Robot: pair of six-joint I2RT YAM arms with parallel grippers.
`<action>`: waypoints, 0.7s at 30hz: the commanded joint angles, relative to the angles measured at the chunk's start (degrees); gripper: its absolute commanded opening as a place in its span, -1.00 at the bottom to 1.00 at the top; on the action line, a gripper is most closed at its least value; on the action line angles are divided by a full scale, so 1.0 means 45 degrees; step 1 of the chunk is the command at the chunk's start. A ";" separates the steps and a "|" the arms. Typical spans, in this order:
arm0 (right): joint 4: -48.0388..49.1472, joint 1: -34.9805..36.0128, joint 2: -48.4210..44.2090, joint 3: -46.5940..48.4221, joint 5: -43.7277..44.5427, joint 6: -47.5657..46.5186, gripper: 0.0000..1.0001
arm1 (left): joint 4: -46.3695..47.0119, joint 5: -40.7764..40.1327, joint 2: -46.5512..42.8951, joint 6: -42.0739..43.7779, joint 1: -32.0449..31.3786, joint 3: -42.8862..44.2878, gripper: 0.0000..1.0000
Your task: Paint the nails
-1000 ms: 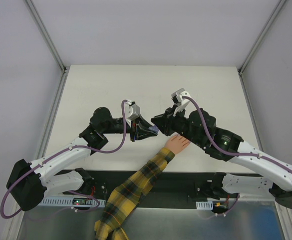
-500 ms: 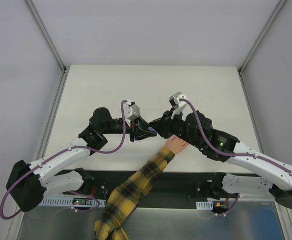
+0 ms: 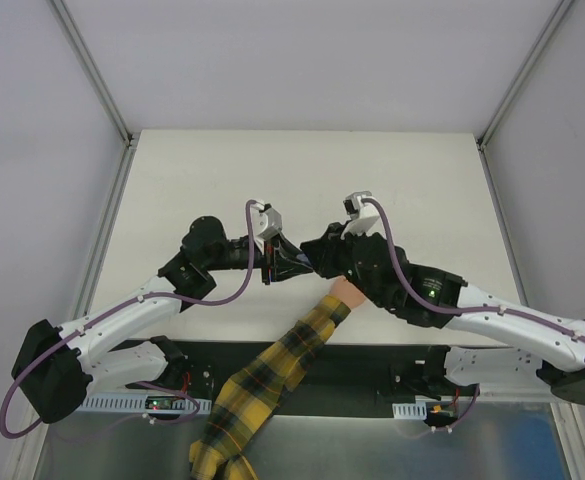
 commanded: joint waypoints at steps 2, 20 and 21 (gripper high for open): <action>-0.2566 0.1338 0.1837 0.1739 0.3129 0.2363 -0.85 | 0.1245 -0.1196 -0.0279 -0.0230 0.0032 0.0262 -1.00; -0.5340 -0.0337 -0.0737 0.4338 -0.3752 -0.4855 0.70 | -0.0025 0.1984 0.0658 -0.0074 0.0032 0.1550 -1.00; -0.5806 -0.1075 -0.0777 0.4572 -0.5773 -0.5386 0.71 | -0.0084 0.2857 0.0717 -0.0093 0.0051 0.1648 -1.00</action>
